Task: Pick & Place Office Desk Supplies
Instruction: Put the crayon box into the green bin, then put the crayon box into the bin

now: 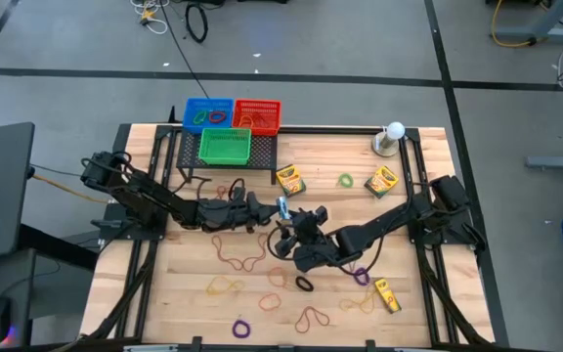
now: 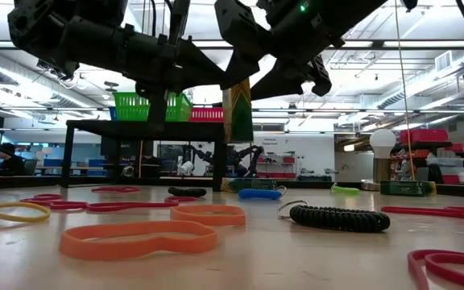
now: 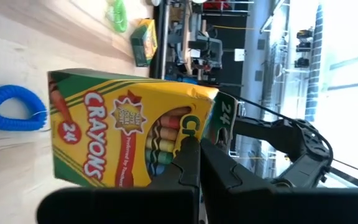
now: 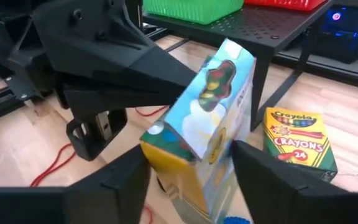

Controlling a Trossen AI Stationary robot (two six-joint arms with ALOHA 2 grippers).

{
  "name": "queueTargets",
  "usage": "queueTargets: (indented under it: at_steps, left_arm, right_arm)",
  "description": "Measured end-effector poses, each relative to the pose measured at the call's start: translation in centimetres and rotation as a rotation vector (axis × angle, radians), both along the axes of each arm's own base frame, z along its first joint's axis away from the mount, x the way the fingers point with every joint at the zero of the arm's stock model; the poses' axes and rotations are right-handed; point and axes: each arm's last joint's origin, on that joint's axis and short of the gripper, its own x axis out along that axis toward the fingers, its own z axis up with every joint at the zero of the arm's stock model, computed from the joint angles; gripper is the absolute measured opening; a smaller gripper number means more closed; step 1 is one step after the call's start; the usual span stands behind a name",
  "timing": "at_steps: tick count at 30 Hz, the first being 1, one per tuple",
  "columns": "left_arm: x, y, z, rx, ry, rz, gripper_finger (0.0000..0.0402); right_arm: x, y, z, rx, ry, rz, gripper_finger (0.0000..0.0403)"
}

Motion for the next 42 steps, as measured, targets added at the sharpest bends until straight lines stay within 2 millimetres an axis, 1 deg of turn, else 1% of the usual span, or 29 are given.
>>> queueTargets:
  at_steps: [5,7,10,14,17,20,23,25,27,29,30,32,35,36,38,42]
  left_arm:
    - [0.0,0.0,0.1,0.012,-0.002,-0.018,0.0004]
    - [0.0,-0.1,0.2,0.066,0.0,-0.043,0.0016]
    - [0.0,0.1,1.0,0.186,-0.014,-0.127,0.0048]
    - [-0.3,1.0,2.6,0.381,-0.035,-0.229,0.0098]
    - [-1.0,1.6,4.2,0.51,-0.067,-0.314,0.0129]
    - [-2.0,2.0,5.4,0.64,-0.051,-0.408,0.0151]
    - [-3.5,2.0,6.7,0.768,-0.029,-0.495,0.0158]
    - [-4.7,2.0,7.5,0.831,-0.004,-0.539,0.0154]
    - [-6.1,2.1,8.0,0.864,0.043,-0.564,0.0143]
    - [-7.6,2.2,8.2,0.865,0.108,-0.594,0.0128]
    - [-8.2,2.1,8.3,0.861,0.141,-0.599,0.0119]
    - [-9.4,2.1,8.1,0.853,0.225,-0.588,0.0101]
    - [-10.5,1.7,8.0,0.865,0.31,-0.552,0.0075]
    - [-10.7,1.6,7.7,0.872,0.341,-0.549,0.0067]
    - [-10.8,1.1,7.5,0.881,0.349,-0.554,0.0052]
    - [-10.7,0.2,6.4,0.886,0.314,-0.573,0.002]
  right_arm:
    - [-0.2,0.4,0.0,-0.016,-0.003,-0.003,0.016]
    - [-0.3,0.7,0.0,-0.024,-0.002,0.001,0.0146]
    - [-0.8,1.2,0.4,-0.028,0.01,0.019,0.0139]
    - [-2.1,1.3,2.4,-0.036,0.027,0.04,0.0137]
    - [-3.4,0.9,4.3,-0.035,0.068,0.077,0.0137]
    - [-4.2,0.2,6.2,-0.031,0.137,0.201,0.0136]
    - [-4.2,-0.5,7.3,-0.044,0.207,0.385,0.0136]
    - [-3.8,-1.0,7.4,-0.052,0.246,0.516,0.0136]
    - [-3.3,-1.4,6.8,-0.039,0.261,0.626,0.0134]
    - [-3.2,-2.0,5.8,0.008,0.278,0.699,0.0129]
    - [-3.3,-2.2,5.4,0.05,0.298,0.704,0.0126]
    - [-3.9,-2.4,5.5,0.147,0.302,0.671,0.0123]
    - [-5.4,-2.0,7.3,0.277,0.287,0.61,0.013]
    - [-5.7,-1.8,7.5,0.31,0.305,0.592,0.0137]
    - [-6.4,-1.6,7.4,0.384,0.388,0.543,0.0158]
    - [-6.4,-2.2,6.5,0.519,0.483,0.443,0.0218]
